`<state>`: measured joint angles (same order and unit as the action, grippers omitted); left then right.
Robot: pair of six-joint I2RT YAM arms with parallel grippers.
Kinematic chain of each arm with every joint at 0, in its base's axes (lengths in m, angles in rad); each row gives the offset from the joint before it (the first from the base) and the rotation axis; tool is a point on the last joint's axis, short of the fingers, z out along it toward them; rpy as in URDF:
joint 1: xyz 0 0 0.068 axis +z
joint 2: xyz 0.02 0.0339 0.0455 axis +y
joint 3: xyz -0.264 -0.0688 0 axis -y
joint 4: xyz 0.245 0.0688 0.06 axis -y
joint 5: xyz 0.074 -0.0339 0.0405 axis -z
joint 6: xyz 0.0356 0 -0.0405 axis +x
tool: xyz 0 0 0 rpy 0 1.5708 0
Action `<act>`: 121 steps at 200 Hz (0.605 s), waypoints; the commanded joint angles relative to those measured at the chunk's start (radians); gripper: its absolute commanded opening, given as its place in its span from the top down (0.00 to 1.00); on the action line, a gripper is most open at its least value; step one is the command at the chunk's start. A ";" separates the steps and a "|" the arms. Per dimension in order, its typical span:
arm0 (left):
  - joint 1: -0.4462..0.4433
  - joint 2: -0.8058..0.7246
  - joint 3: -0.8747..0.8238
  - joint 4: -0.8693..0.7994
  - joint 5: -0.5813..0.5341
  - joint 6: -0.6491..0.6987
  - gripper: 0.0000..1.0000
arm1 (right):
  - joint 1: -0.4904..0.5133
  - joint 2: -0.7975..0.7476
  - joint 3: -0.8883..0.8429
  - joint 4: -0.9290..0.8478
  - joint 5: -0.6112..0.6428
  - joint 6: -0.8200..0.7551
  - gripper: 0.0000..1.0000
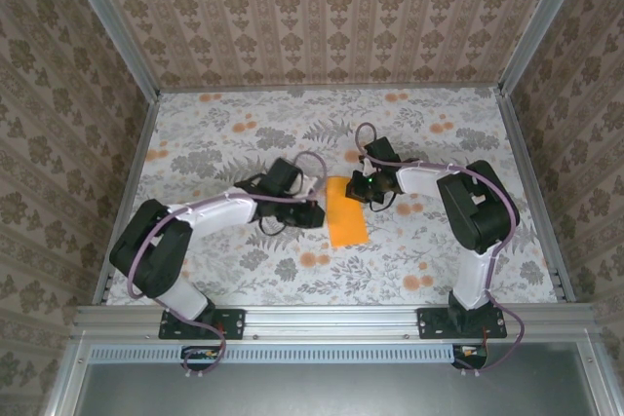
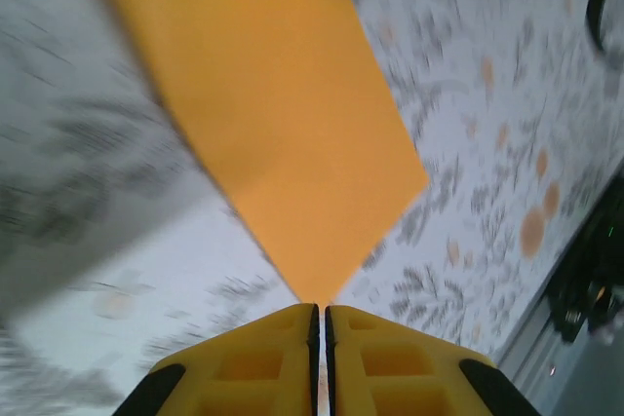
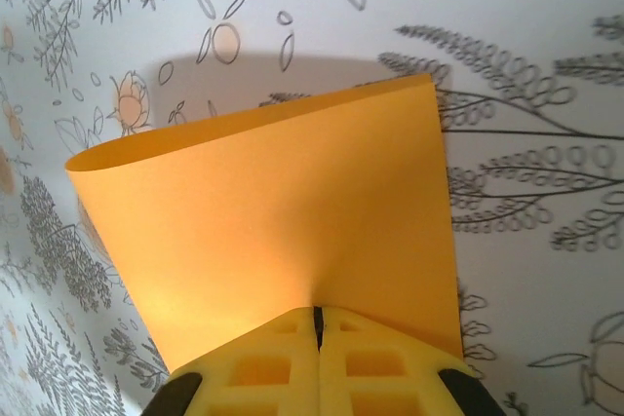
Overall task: Fold a paper plane with a square sheet of paper (fold left side to right side)
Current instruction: First fold the square sheet of paper in half at the center of the table, then hold the square sheet of paper at the center of the table.
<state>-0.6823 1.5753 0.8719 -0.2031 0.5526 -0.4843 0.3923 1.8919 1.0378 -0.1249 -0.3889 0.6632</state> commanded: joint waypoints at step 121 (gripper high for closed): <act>0.009 0.410 0.341 0.004 0.018 0.058 0.87 | -0.009 0.041 -0.032 -0.045 0.045 -0.006 0.96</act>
<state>-0.6727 1.9533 1.1748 -0.1757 0.5938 -0.4603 0.3889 1.8862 1.0191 -0.0883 -0.3931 0.6807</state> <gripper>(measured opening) 0.128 0.048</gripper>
